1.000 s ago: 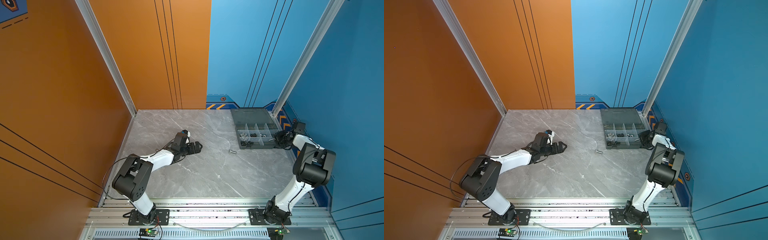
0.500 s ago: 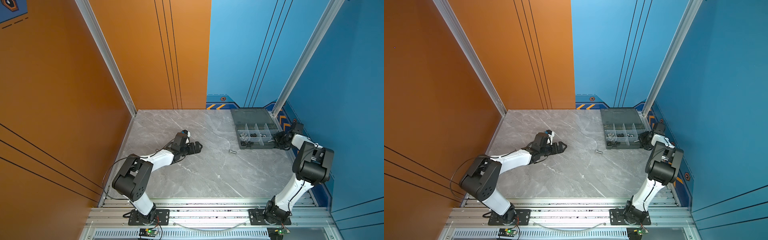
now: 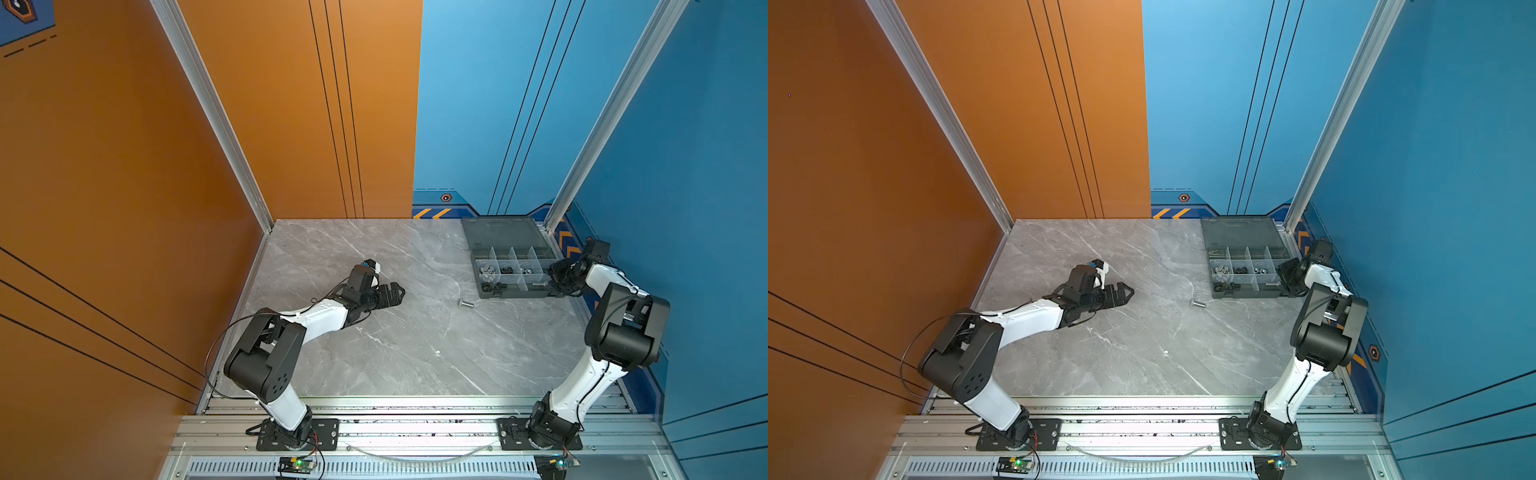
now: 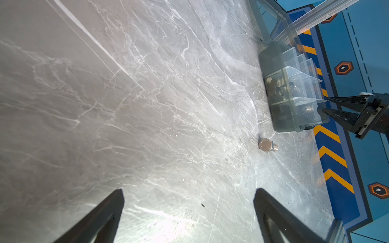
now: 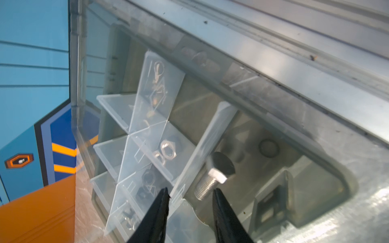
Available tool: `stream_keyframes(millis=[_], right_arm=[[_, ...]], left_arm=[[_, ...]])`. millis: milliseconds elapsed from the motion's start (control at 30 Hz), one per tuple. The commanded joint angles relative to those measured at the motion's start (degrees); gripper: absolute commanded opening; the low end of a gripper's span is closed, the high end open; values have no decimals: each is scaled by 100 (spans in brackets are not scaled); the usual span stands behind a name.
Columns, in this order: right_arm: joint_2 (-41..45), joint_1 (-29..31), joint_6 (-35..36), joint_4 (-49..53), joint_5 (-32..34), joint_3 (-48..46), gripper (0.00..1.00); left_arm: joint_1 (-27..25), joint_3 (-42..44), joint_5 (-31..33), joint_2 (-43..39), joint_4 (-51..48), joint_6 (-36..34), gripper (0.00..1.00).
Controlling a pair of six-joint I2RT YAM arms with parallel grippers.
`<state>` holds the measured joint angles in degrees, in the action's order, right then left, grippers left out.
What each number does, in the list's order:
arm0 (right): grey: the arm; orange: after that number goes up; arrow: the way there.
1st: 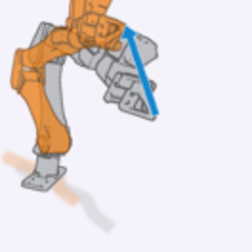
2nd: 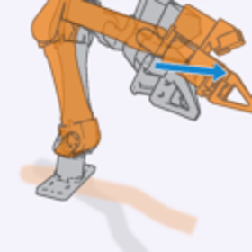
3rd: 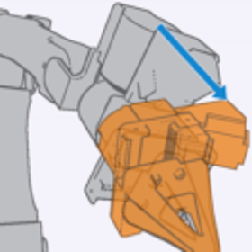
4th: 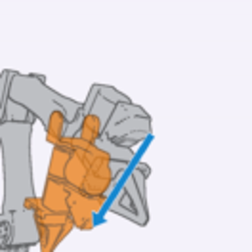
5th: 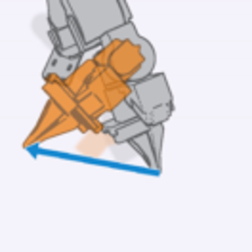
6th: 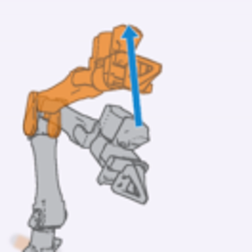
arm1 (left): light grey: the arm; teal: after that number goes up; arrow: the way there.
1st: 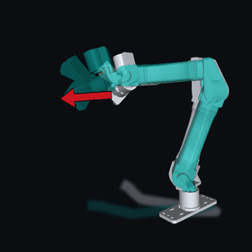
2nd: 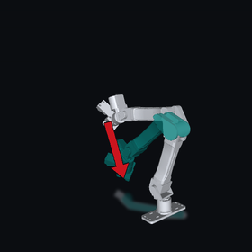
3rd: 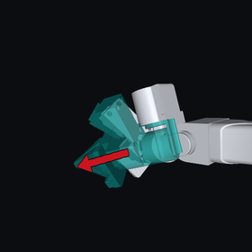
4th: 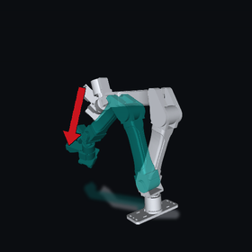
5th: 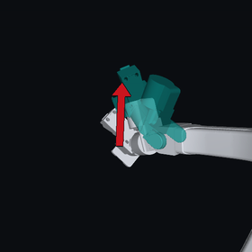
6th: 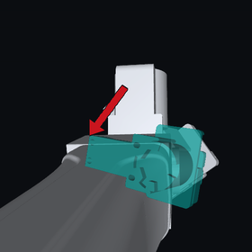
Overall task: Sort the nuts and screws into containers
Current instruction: 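Lower the silver bolt into the large compartment and open the right gripper, then move the open right gripper back over the last silver bolt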
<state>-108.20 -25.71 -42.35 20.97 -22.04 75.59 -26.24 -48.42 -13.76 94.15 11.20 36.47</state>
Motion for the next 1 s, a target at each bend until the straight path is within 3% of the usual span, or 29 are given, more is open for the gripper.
stream_keyframes(millis=[0, 167, 333, 433, 600, 800, 967], right_arm=[[275, 139, 773, 453, -369, 325, 38], [416, 621, 2284, 1348, -543, 811, 38], [676, 1594, 4124, 2277, 400, 1058, 40], [822, 2042, 4921, 2345, 323, 879, 42], [788, 2648, 5731, 2431, 105, 835, 48], [335, 3413, 6480, 2885, 620, 1114, 54], [-94, 3801, 6749, 3290, 794, 1313, 54]], left_arm=[[33, 106, 31, -111, 66, 27, 98], [52, 125, 47, -156, 8, 12, 98], [67, 148, 51, -192, -4, 1, 98], [70, 157, 81, -209, -32, 5, 98], [75, 159, 113, -244, -67, 1, 98], [75, 177, 135, -274, -83, 1, 98], [82, 195, 150, -292, -104, 1, 98]])
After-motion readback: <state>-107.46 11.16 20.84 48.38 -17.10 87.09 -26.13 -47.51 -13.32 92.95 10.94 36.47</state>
